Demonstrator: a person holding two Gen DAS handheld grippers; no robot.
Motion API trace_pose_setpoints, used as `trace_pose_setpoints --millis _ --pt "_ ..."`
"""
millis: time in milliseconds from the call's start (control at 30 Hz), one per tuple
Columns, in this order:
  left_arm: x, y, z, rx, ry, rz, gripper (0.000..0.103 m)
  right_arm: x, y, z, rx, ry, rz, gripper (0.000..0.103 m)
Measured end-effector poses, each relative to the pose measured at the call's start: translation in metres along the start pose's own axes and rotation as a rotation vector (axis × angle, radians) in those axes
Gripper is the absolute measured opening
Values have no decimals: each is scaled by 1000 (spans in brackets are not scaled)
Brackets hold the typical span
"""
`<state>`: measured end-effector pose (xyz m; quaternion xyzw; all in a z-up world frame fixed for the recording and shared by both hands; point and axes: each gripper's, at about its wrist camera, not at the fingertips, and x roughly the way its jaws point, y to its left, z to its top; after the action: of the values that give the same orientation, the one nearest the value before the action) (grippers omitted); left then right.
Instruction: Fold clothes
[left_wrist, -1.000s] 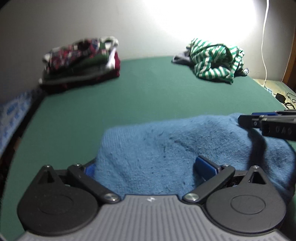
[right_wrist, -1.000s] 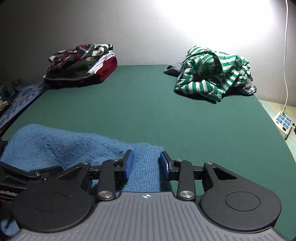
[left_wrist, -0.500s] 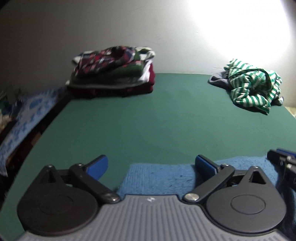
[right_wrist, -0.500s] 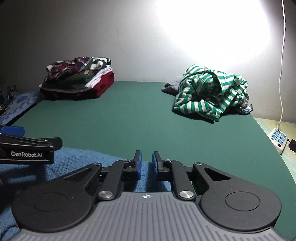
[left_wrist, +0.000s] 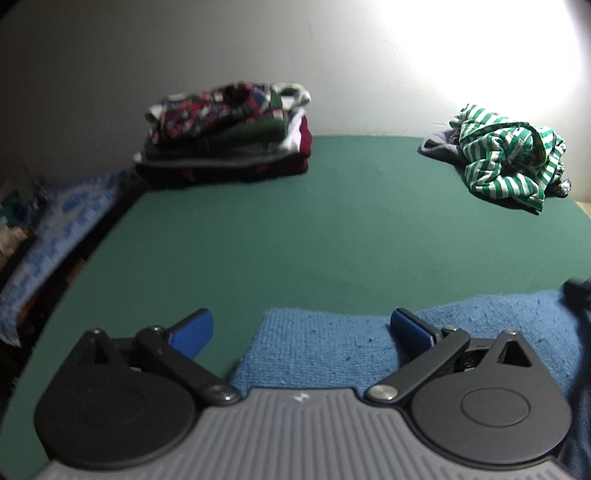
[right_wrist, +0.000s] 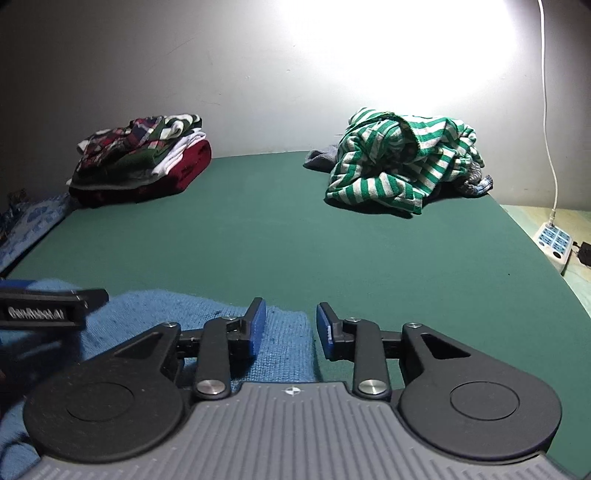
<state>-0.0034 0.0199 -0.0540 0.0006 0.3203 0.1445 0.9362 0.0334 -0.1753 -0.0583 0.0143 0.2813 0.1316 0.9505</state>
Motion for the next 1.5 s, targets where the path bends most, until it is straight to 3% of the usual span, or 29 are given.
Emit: trace_pose_setpoints --millis 67,233,367,600,767,867,900,967,1067,1167,1233,1333,1433,1500 --pt "-14 2 -1 -5 -33 -15 102 -21 1 4 -16 -36 -6 26" --pt "-35 21 -15 -67 5 -50 101 -55 4 -15 -52 16 23 8" --pt "-46 35 -37 -51 25 -40 102 -66 10 -37 -119 29 -6 7" --pt "-45 45 -49 -65 60 -115 102 -63 10 -49 -114 90 -30 8" --pt "-51 45 -48 14 87 -181 102 -72 8 -47 -67 122 -28 8" --pt "-60 55 -44 9 83 -217 102 -88 1 -35 -30 100 -6 13" --pt "-62 59 -42 4 76 -221 102 -94 -5 -29 1 74 -4 19" --pt "-63 68 -38 -18 86 -250 102 -95 -15 -19 45 88 14 42" --pt "-56 75 -35 -51 153 -321 102 -89 -25 -12 75 114 22 43" --pt "-49 74 -32 -43 196 -346 102 -74 -30 -8 104 179 57 46" --pt "-46 73 -29 -30 213 -342 102 -62 -31 -6 100 239 57 53" --pt "-42 68 -26 4 225 -310 102 -49 -29 -5 67 291 39 55" --pt "-40 63 -28 26 237 -297 102 -46 -25 -6 27 307 56 52" --pt "-40 61 -30 17 248 -296 102 -46 -24 -7 30 321 84 40"
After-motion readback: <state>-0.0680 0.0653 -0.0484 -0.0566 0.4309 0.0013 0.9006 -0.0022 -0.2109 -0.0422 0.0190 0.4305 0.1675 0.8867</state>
